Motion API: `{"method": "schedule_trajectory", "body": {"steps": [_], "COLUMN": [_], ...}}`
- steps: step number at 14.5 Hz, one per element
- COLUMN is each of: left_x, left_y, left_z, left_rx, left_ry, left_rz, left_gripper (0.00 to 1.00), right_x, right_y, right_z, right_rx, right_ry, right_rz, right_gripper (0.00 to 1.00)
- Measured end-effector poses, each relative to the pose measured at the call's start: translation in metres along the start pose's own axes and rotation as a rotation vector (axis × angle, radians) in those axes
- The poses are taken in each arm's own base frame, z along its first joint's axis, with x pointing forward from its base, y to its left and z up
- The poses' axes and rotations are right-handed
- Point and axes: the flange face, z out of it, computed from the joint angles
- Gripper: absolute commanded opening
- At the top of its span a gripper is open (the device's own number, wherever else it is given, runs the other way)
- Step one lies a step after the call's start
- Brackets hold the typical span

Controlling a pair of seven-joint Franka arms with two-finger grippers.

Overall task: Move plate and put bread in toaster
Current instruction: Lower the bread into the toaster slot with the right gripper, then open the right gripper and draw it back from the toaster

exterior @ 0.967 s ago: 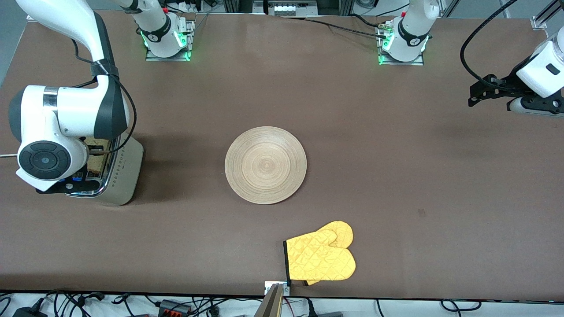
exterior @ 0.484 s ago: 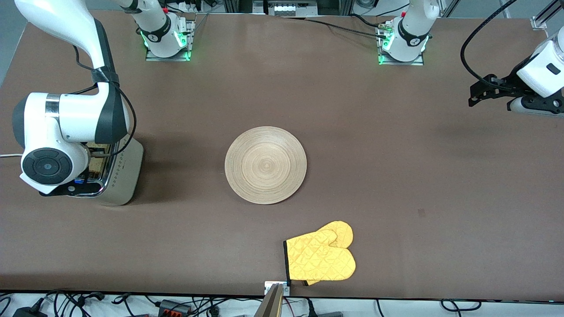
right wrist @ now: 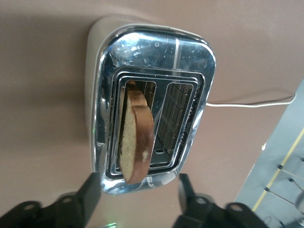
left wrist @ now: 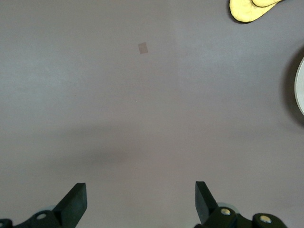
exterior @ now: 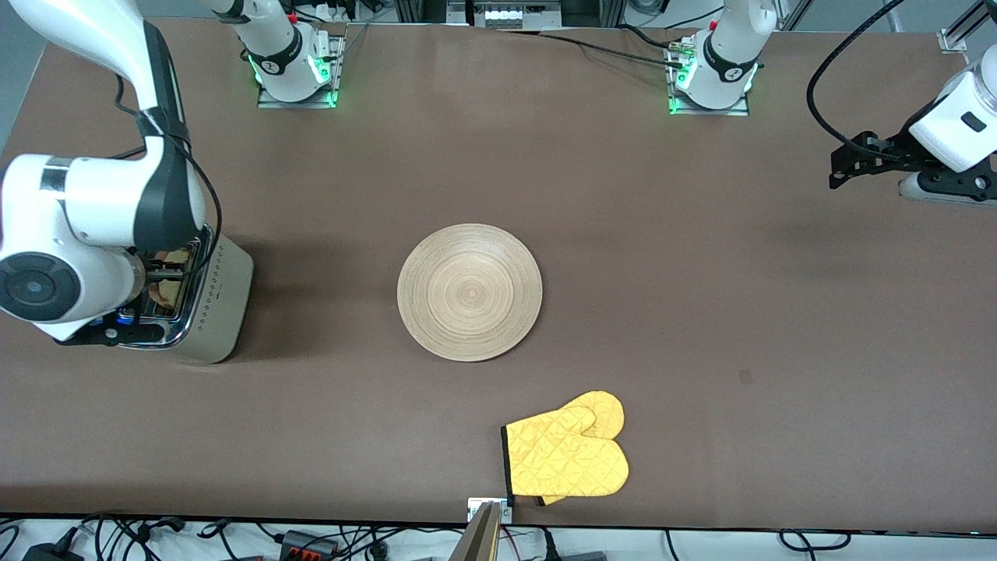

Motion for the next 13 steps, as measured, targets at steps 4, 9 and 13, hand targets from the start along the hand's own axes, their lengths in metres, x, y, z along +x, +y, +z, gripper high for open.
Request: {"method": "schedule_trajectory", "body": {"steps": [4,9,13], "left_x": [0.0,0.0,0.0], "left_y": [0.001,0.001,0.001], "left_z": [0.0,-0.002,-0.002], "left_rx": [0.002,0.002,0.002], "left_ry": [0.001,0.005,0.005], "left_rz": [0.002,0.002,0.002], "left_gripper": [1.0,1.0,1.0], "right_x": [-0.019,-0.031,-0.031], "right_y": [0.006,0.013,0.029], "right_z": [-0.048,-0.08,-0.088], "right_rx": [0.106,0.209,0.289], "right_ry": [0.097,0.165,0.216], "right_rz": [0.008,0.014,0.036], "right_gripper": [1.0,1.0,1.0]}}
